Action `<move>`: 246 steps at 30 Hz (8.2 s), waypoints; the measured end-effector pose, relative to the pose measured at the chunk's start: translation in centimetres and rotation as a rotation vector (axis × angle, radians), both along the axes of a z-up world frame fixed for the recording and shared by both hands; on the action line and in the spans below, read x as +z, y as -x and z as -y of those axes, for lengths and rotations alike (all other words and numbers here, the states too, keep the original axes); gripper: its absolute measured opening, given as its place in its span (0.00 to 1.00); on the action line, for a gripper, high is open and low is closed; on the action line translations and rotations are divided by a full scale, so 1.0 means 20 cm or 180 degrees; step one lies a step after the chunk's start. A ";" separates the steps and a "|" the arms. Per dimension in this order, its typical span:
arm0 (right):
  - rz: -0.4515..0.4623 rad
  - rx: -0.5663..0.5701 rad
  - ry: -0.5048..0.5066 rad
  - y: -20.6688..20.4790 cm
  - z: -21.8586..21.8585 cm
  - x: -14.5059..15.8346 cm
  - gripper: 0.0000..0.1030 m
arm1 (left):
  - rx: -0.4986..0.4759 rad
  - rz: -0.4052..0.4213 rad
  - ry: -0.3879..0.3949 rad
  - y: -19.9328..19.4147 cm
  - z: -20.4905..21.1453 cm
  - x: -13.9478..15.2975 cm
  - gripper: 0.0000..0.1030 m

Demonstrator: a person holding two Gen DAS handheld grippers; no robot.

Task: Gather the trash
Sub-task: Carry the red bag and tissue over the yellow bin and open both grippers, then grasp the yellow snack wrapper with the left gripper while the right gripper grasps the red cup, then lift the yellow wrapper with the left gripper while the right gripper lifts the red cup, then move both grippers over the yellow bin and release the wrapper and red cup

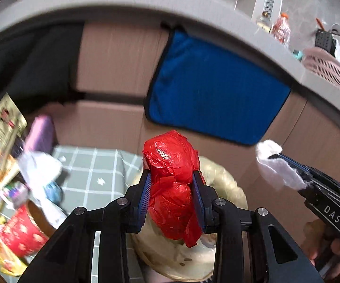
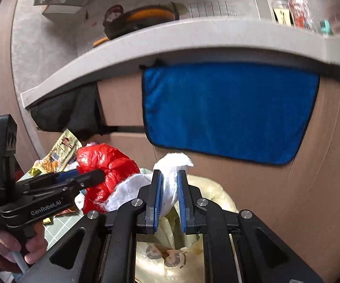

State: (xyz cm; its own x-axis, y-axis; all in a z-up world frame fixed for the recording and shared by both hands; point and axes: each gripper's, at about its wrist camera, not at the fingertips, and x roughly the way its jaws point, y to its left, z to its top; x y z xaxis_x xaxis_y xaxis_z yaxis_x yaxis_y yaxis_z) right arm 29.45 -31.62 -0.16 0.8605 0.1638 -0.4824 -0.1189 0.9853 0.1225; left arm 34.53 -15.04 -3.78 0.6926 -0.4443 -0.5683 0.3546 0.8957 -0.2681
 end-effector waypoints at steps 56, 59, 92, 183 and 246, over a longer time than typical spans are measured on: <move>0.0060 0.0841 -0.0028 0.02 -0.78 0.16 0.28 | 0.1159 0.0155 0.0432 0.46 -1.37 0.36 0.52; -0.0089 0.1006 -0.0042 -0.02 -0.90 0.09 0.28 | 0.1237 -0.0155 0.0481 0.44 -1.47 0.19 0.52; -0.1075 0.1610 -0.0061 -0.40 -1.29 -0.43 0.29 | 0.1558 -0.0661 0.0475 0.47 -1.66 -0.21 0.11; -0.0417 0.1221 0.0024 -0.07 -0.93 -0.11 0.05 | 0.0935 0.0142 0.0161 0.48 -1.05 0.20 0.11; -0.1354 -0.0245 0.0354 -0.17 0.02 -0.35 0.27 | -0.0023 -0.0534 0.0588 0.03 -0.22 -0.06 0.39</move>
State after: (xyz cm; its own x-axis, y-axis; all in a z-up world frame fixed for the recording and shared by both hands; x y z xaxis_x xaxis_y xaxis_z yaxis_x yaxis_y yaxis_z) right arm 32.87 -32.02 -7.06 0.5893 0.0342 -0.8072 -0.0067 0.9993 0.0375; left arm 33.97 -10.69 -4.88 0.5918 -0.5559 -0.5837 0.2975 0.8237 -0.4828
